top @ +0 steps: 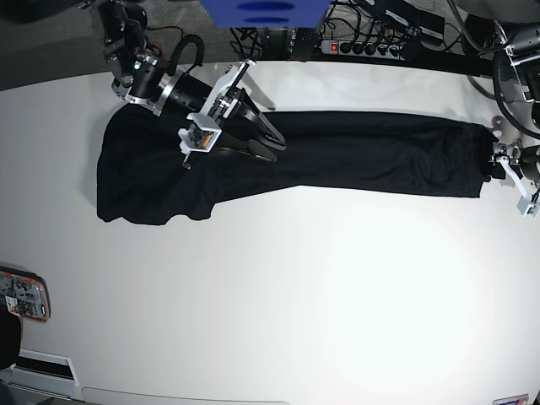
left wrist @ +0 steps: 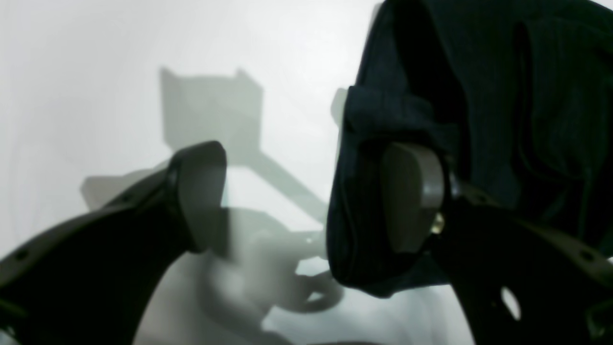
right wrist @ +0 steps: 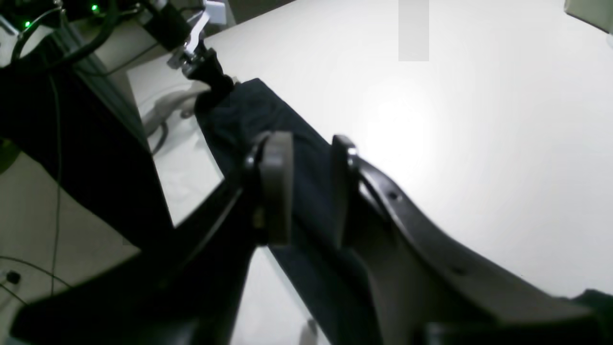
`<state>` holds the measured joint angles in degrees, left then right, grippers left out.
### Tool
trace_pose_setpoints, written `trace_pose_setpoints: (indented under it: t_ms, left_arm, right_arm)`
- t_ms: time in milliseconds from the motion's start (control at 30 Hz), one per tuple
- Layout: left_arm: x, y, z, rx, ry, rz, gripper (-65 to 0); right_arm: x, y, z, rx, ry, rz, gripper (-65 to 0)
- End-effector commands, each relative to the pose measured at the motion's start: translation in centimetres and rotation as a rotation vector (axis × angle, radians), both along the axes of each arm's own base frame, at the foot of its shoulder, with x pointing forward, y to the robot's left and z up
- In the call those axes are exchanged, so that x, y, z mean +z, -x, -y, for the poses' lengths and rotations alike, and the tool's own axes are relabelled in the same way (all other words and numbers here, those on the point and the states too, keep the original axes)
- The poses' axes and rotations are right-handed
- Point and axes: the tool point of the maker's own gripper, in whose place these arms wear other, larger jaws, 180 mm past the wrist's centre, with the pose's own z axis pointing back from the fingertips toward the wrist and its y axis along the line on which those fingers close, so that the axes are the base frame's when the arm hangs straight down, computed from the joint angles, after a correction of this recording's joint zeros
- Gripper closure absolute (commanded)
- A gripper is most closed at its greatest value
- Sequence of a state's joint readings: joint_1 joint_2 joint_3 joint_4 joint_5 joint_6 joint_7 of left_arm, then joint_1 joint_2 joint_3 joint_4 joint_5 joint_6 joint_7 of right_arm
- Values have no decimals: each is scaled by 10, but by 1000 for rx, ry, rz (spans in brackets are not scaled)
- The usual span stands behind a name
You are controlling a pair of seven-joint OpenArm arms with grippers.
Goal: Fold the T-shirt properly
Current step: 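Grasp the opposite strip end with the left gripper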
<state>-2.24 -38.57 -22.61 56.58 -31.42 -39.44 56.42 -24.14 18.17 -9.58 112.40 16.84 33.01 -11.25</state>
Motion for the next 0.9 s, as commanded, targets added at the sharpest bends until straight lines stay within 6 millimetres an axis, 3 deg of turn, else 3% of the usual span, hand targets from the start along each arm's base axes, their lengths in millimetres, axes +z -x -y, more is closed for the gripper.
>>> trace_pose_setpoints:
  t_ms: [0,200,333,467,567,867]
  left_arm:
    - [-13,19,11,-28,15,-92,-487]
    - [-11,12,19,-38,26,-75,-487]
    - [16,-4,19,-118,-48,-42,-487]
    - [34,-16,22,-167,-97,-7,-487]
    - [45,-20,12,-176,-130,8,-487]
    - [59,-6,-16,-71,-136,-10,-488]
  right_arm:
    - [15,-2,-1,-4,-54,26,-136]
    - [9,-1,-6,-7,-11,44,-136]
    - [-6,4,-10,11,94,76,-136]
    - [-6,4,-21,-13,89,80,-136]
    - [-8,6,-22,-15,100,76,-136]
    - [-9,8,-22,-13,101,71,-136]
